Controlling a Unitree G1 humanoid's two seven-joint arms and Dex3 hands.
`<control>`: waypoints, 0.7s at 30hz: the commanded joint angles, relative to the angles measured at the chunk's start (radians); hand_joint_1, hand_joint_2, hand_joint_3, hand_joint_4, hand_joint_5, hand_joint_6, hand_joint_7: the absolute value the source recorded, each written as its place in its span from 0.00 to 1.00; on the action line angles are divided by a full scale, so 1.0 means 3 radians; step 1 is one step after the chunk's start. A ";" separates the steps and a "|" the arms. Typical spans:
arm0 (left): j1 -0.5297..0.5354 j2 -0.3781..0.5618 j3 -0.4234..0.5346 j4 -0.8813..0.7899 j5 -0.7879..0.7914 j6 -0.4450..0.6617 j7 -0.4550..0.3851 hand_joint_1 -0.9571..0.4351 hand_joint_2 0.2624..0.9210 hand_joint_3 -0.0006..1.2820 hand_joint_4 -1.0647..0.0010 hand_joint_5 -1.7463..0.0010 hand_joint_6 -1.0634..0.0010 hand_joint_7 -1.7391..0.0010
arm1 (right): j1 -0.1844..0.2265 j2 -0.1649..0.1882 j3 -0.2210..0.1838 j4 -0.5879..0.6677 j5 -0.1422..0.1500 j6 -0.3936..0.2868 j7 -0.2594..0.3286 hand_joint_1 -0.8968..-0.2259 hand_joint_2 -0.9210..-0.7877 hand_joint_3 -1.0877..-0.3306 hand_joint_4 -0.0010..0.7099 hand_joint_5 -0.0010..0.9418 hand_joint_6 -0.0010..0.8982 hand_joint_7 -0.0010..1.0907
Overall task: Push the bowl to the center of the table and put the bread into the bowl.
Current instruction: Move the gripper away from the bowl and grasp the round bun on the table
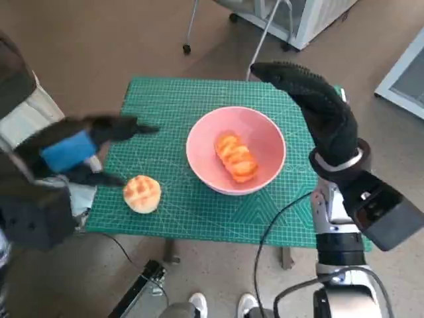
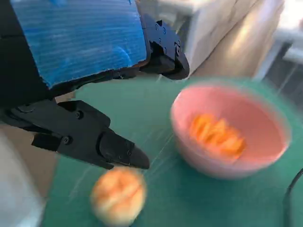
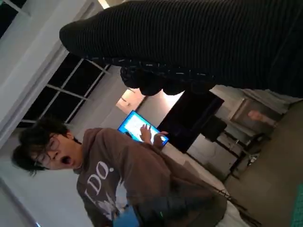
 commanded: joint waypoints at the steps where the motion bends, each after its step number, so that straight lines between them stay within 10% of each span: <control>1: 0.0198 0.0148 0.0008 -0.0105 0.0048 -0.0097 -0.0013 0.61 0.86 0.00 0.72 1.00 0.64 0.93 | 0.0049 0.0003 -0.0001 0.0036 0.0040 0.0043 0.0056 0.29 0.00 0.37 0.34 0.04 0.00 0.71; 21: 0.0220 -0.0061 -0.0623 0.0415 0.0419 -0.0458 0.0212 0.61 0.86 0.00 0.74 1.00 0.63 0.96 | 0.0043 -0.0016 -0.0024 0.0051 0.0029 0.0012 0.0082 0.31 0.00 0.37 0.33 0.05 0.00 0.71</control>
